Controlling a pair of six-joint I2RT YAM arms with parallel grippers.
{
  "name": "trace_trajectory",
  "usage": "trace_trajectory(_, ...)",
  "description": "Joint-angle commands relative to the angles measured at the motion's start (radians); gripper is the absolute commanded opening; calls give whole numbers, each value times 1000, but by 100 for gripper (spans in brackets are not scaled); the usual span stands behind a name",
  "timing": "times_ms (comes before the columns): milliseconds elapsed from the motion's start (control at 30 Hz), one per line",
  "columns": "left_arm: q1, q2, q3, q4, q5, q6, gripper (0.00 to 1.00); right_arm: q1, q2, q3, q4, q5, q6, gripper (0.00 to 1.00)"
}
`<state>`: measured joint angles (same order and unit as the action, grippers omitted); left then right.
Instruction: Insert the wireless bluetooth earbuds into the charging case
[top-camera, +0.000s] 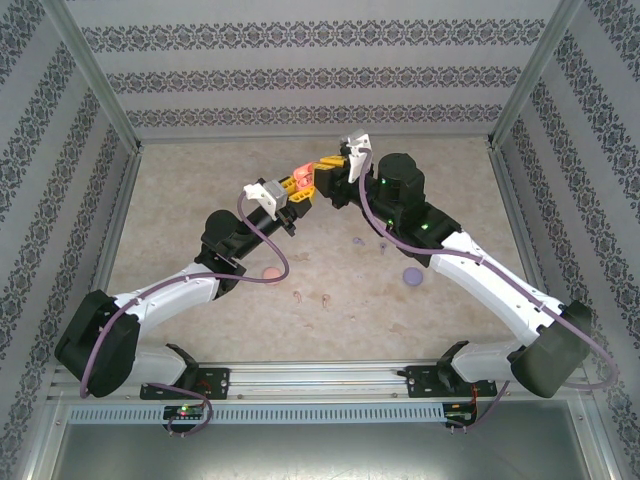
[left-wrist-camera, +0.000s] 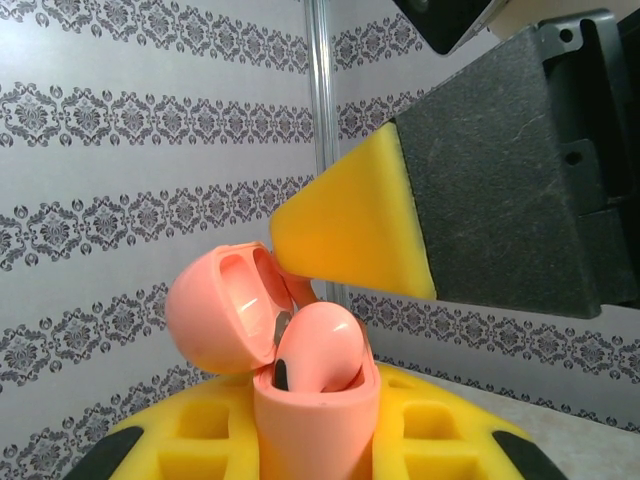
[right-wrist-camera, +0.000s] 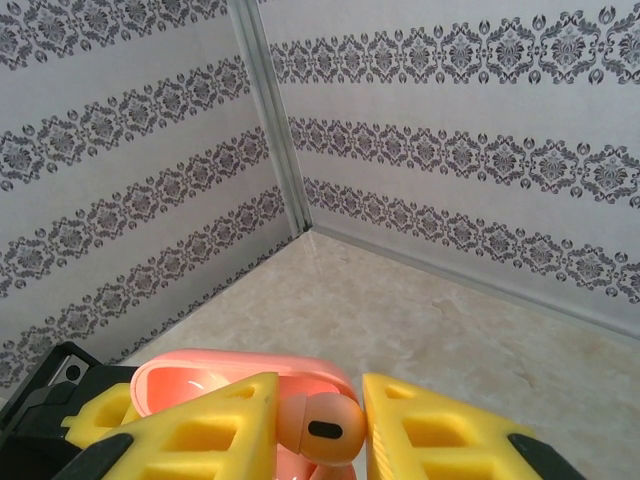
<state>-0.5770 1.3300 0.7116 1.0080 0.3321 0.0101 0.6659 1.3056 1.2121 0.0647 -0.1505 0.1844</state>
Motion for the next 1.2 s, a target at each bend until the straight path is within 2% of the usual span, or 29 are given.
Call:
trace_trajectory(0, -19, -5, 36, 57, 20, -15, 0, 22, 13, -23, -4, 27, -74, 27)
trace_trajectory(167, -21, -5, 40, 56, 21, -15, 0, 46, 18, -36, -26, 55, -158, 27)
trace_trajectory(500, -21, -4, 45, 53, 21, -13, 0, 67, 24, -57, -47, 55, -224, 27)
trace_trajectory(1167, -23, -5, 45, 48, 14, -10, 0, 68, 12, -63, -59, 67, -196, 39)
